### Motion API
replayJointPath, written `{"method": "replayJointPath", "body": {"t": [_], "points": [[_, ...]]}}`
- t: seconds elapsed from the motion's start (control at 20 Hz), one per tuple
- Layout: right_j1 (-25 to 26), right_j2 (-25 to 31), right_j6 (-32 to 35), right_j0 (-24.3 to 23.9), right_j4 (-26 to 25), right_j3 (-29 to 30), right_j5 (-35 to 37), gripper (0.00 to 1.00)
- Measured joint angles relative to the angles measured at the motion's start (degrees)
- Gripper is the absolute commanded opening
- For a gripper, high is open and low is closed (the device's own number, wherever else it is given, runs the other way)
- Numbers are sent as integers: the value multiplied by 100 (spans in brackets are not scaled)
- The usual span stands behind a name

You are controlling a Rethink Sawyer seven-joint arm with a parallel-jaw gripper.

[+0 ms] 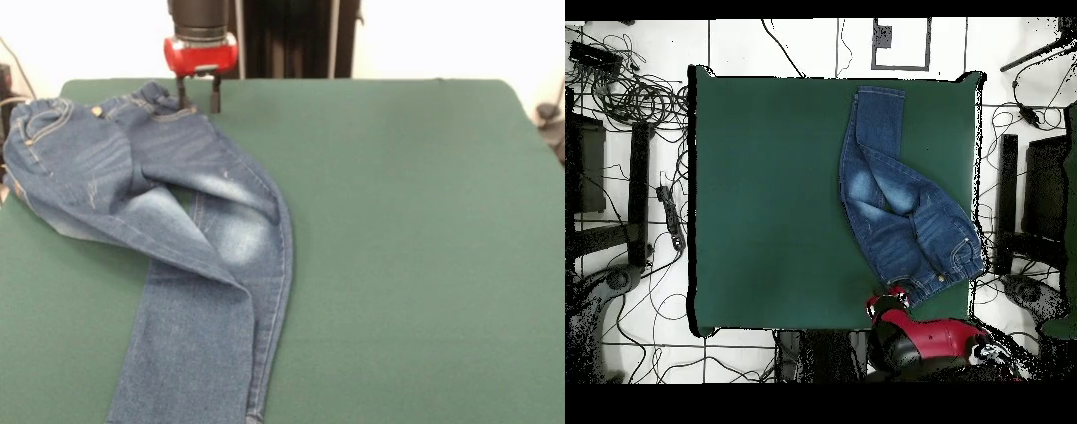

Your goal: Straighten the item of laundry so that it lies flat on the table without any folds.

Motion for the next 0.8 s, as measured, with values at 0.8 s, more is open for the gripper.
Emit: {"method": "replayJointPath", "body": {"t": [0.8], "points": [[159, -245, 0, 194, 107, 6, -411, 0]]}}
